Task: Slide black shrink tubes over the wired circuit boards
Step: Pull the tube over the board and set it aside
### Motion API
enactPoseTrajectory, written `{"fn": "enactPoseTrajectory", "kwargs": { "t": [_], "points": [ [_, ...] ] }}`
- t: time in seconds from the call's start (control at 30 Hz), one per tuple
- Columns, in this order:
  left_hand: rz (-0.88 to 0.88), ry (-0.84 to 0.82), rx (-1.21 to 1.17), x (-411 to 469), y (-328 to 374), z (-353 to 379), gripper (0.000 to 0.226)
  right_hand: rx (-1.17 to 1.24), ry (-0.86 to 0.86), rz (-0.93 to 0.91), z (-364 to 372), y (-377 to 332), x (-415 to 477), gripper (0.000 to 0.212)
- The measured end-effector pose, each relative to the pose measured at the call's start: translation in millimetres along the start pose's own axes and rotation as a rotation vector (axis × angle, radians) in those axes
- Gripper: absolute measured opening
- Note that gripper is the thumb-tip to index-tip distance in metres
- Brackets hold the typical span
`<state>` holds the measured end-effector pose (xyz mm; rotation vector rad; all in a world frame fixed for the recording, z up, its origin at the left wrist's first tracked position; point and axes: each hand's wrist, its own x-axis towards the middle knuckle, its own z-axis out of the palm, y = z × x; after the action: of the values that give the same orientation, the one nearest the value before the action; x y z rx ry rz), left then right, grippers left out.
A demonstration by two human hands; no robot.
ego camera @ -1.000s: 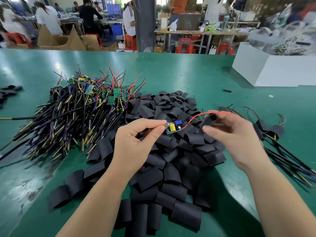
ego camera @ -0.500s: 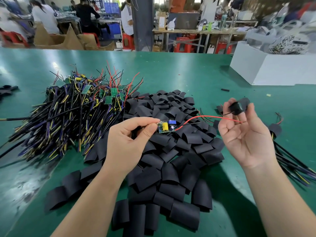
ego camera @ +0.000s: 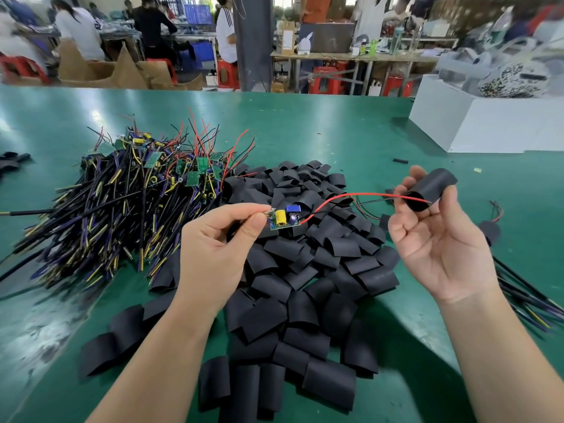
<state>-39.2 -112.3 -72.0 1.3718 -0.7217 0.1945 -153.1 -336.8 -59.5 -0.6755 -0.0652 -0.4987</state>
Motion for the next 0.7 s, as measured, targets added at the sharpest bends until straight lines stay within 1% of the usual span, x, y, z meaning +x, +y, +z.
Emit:
{"fn": "enactPoseTrajectory", "kwargs": {
  "t": [0.07, 0.1, 0.27, 0.43, 0.47, 0.5, 0.57, 0.6, 0.7],
  "points": [
    [-0.003, 0.011, -0.007, 0.5, -0.3, 0.6, 0.018, 0.006, -0.035, 0.005, 0.3, 0.1, -0.2, 0.048],
    [-0.004, 0.014, -0.01, 0.6, -0.7, 1.0, 0.018, 0.01, -0.05, 0.005, 0.6, 0.0, -0.5, 0.051],
    [-0.021, 0.03, -0.016, 1.0, -2.3, 1.1, 0.022, 0.039, -0.074, 0.015, 2.7, 1.2, -2.5, 0.051],
    [-0.016, 0.03, -0.004, 1.2, -2.5, 1.7, 0.023, 0.067, -0.024, 0.017, 4.7, 1.7, -3.3, 0.054],
    [-0.016, 0.026, -0.003, 0.9, -2.5, 2.0, 0.023, 0.069, -0.009, 0.012, 4.8, 1.8, -3.3, 0.052],
    [-0.017, 0.022, -0.003, 0.5, -2.5, 2.6, 0.022, 0.061, 0.005, 0.009, 5.3, 2.4, -3.3, 0.046],
    [-0.025, 0.011, -0.006, -0.6, -1.9, 3.9, 0.021, 0.004, 0.039, 0.01, 7.1, 6.0, -3.7, 0.026],
    [-0.033, 0.005, -0.008, -1.3, -1.4, 4.8, 0.022, -0.039, 0.055, 0.021, 9.2, 8.9, -4.6, 0.022],
    [-0.05, -0.028, -0.016, -3.8, 0.2, 8.1, 0.022, -0.151, 0.056, 0.099, 15.7, 22.8, -6.4, 0.023]
  ]
}}
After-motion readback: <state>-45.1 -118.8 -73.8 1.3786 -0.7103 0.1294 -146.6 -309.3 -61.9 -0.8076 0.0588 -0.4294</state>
